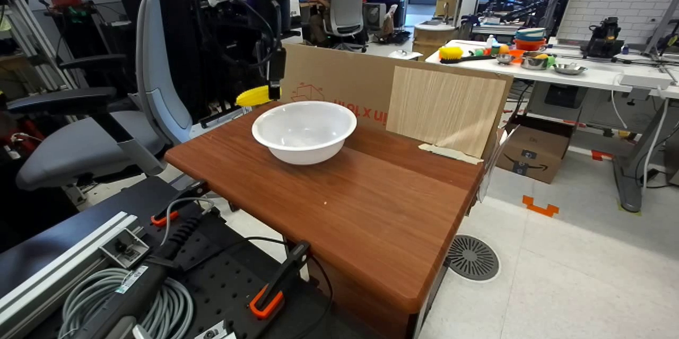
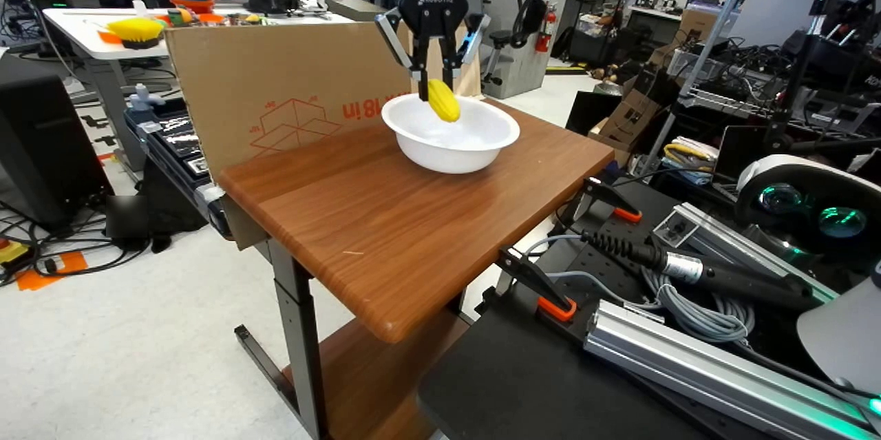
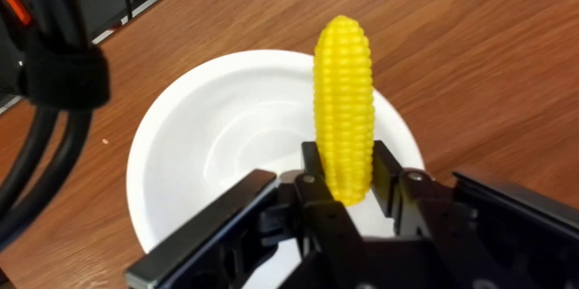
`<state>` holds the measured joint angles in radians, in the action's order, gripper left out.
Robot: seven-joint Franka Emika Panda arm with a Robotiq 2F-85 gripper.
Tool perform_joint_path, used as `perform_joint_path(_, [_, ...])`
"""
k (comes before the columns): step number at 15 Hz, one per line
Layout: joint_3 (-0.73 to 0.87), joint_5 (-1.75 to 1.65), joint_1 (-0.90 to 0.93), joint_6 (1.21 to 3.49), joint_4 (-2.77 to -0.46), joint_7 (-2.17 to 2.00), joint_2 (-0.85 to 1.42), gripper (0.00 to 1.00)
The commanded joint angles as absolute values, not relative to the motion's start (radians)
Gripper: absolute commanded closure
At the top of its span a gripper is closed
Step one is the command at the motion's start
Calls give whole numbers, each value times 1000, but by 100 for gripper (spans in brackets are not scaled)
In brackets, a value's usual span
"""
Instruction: Pick the object and put it in the bowl
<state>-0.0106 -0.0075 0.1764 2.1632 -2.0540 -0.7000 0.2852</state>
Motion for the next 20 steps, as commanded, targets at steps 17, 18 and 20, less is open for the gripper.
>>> perform_joint_path(17, [43,204,63,2231,-2050,-705,425,92])
perform_joint_path(18, [47,208,58,2235,-2054,-705,422,92])
perform_joint_path(20, [51,223,49,2235,-2060,-704,422,92])
